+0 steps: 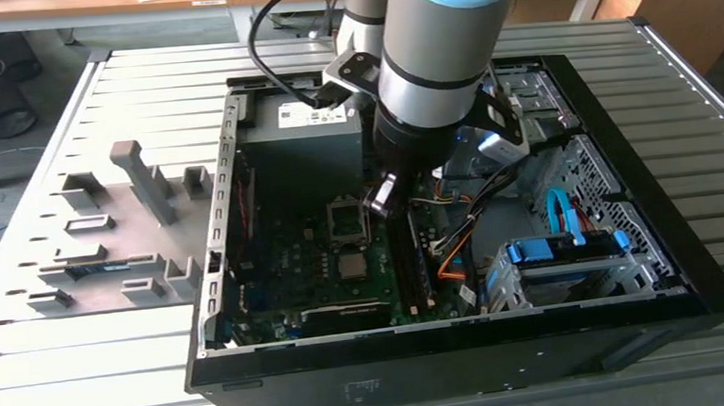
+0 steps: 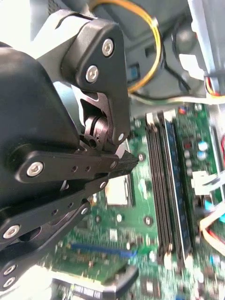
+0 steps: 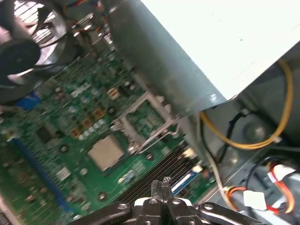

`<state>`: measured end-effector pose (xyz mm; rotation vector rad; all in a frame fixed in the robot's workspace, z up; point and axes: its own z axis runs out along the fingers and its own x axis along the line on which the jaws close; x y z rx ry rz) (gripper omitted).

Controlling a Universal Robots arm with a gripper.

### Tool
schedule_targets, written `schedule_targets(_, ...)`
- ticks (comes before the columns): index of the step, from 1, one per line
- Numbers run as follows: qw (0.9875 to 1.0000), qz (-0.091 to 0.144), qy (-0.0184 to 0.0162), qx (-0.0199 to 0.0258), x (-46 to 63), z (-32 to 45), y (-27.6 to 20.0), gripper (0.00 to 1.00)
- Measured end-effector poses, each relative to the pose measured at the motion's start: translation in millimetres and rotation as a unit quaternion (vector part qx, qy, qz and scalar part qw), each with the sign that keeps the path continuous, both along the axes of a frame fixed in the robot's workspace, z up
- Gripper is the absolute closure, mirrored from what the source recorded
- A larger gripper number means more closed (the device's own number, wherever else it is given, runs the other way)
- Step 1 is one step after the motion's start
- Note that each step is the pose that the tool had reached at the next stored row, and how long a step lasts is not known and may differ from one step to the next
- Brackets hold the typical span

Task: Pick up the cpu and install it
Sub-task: 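Close the cpu cover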

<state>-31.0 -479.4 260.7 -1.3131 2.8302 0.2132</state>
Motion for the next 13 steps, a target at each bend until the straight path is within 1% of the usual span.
schedule_targets(2,0.9998,0.000,0.0001,0.0180,0.0,0.0,0.0,0.90)
schedule_targets(4,0.9993,0.000,0.0000,0.0364,0.0,-0.2,0.0,0.90)
schedule_targets(5,0.9991,0.002,0.0001,0.0416,0.0,-0.6,0.0,0.90)
schedule_targets(6,0.9990,0.006,0.0002,0.0445,0.0,-1.2,0.0,0.90)
schedule_targets(9,0.9985,0.032,0.0015,0.0447,0.0,-3.1,0.0,0.90)
schedule_targets(13,0.9984,0.035,0.0016,0.0446,0.0,-3.3,0.0,0.90)
